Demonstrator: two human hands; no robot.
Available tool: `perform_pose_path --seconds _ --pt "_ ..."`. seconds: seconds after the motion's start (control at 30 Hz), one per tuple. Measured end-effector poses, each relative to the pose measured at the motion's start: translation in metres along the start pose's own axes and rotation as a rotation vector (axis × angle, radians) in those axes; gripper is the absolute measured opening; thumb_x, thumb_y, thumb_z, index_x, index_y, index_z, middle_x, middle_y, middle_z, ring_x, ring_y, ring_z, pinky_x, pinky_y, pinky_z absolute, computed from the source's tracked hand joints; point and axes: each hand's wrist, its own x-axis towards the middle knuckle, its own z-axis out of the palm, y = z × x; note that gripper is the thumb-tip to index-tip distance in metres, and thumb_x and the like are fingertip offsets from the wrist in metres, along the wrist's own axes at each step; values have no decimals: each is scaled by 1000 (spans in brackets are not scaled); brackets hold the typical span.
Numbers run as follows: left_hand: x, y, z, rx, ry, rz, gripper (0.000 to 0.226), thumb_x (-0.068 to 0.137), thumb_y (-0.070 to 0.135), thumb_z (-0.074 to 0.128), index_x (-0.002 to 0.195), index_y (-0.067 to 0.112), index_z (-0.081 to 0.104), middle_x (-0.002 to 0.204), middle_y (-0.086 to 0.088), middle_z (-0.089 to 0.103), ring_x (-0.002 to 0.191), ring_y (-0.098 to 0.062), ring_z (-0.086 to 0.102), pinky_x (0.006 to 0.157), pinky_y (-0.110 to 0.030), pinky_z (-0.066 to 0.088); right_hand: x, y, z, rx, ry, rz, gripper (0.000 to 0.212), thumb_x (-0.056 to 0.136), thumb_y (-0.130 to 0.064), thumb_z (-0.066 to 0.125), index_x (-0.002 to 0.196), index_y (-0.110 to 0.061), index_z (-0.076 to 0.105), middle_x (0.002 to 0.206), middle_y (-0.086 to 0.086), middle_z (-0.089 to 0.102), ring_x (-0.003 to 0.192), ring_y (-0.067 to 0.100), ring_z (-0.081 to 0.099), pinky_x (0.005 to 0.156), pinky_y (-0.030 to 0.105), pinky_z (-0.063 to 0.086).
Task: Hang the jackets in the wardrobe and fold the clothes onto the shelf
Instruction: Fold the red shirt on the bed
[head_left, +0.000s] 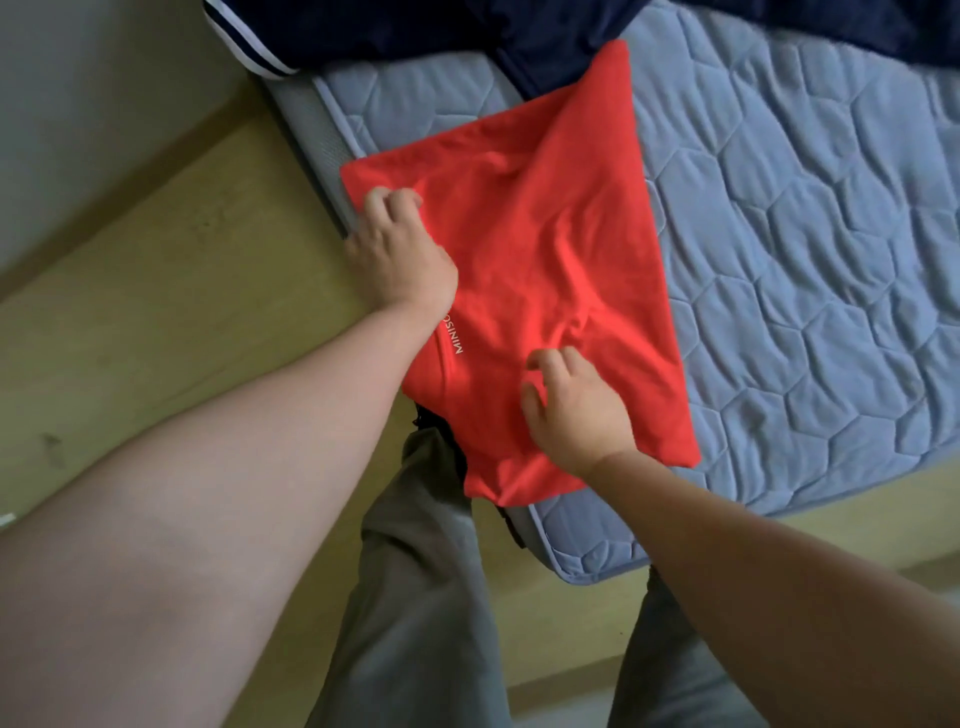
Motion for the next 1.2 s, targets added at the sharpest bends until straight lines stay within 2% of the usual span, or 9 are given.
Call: perform_pose_path --seconds 0.13,0.27,0.37,0.6,0.77,0.9,1.0,1.03,1.2 --pt "13 57 5 5 -79 255 50 83 11 55 131 21 51 141 0 44 128 -20 48 99 -37 38 15 40 -26 90 306 383 39 80 -12 60 117 -4 58 112 22 56 105 42 53 89 48 42" --pt "50 115 16 -57 -259 229 52 89 13 54 140 16 43 149 -6 36 129 -26 50 104 -34 37 27 79 -46 163 258 592 47 83 -22 62 126 -9 52 122 20 54 113 41 52 95 49 43" --pt "73 137 24 31 -374 181 55 91 16 58 143 14 39 149 -9 35 131 -30 50 106 -38 38 49 97 -56 257 132 583 49 88 -39 65 127 -14 51 124 16 58 117 34 54 99 44 45" --pt "85 96 19 96 -339 88 70 82 46 77 135 15 45 141 -14 45 125 -37 53 104 -44 42 141 78 -89 307 95 425 63 87 -60 62 131 -16 53 128 8 63 119 27 59 96 34 44" --pt "92 24 2 216 -405 -92 62 78 34 80 132 17 52 139 -13 46 123 -35 55 104 -39 43 211 43 -122 266 96 389 71 82 -64 63 134 -16 54 128 4 64 117 24 60 93 30 44" --pt "106 -8 -5 196 -383 -140 37 84 22 69 120 15 63 130 -15 56 117 -36 59 100 -38 47 245 20 -142 211 3 430 51 85 -48 69 121 -13 60 117 7 65 104 26 64 79 33 50" --pt "115 -12 -9 254 -425 -20 25 84 11 60 108 15 60 110 -15 68 107 -36 63 89 -40 51 256 5 -150 411 -10 504 14 91 -17 67 102 -16 59 91 5 59 74 21 62 43 28 53" --pt "116 -12 -10 254 -454 -16 27 82 5 58 107 15 58 101 -14 71 103 -35 66 83 -38 51 256 2 -152 532 11 540 15 92 -9 65 99 -18 56 86 3 56 70 17 60 38 28 53" --pt "132 0 -22 92 -273 -14 21 92 10 49 113 11 53 113 -19 64 106 -41 60 86 -43 47 258 0 -167 765 202 555 31 92 2 59 100 -25 47 87 1 56 66 14 60 54 39 60"
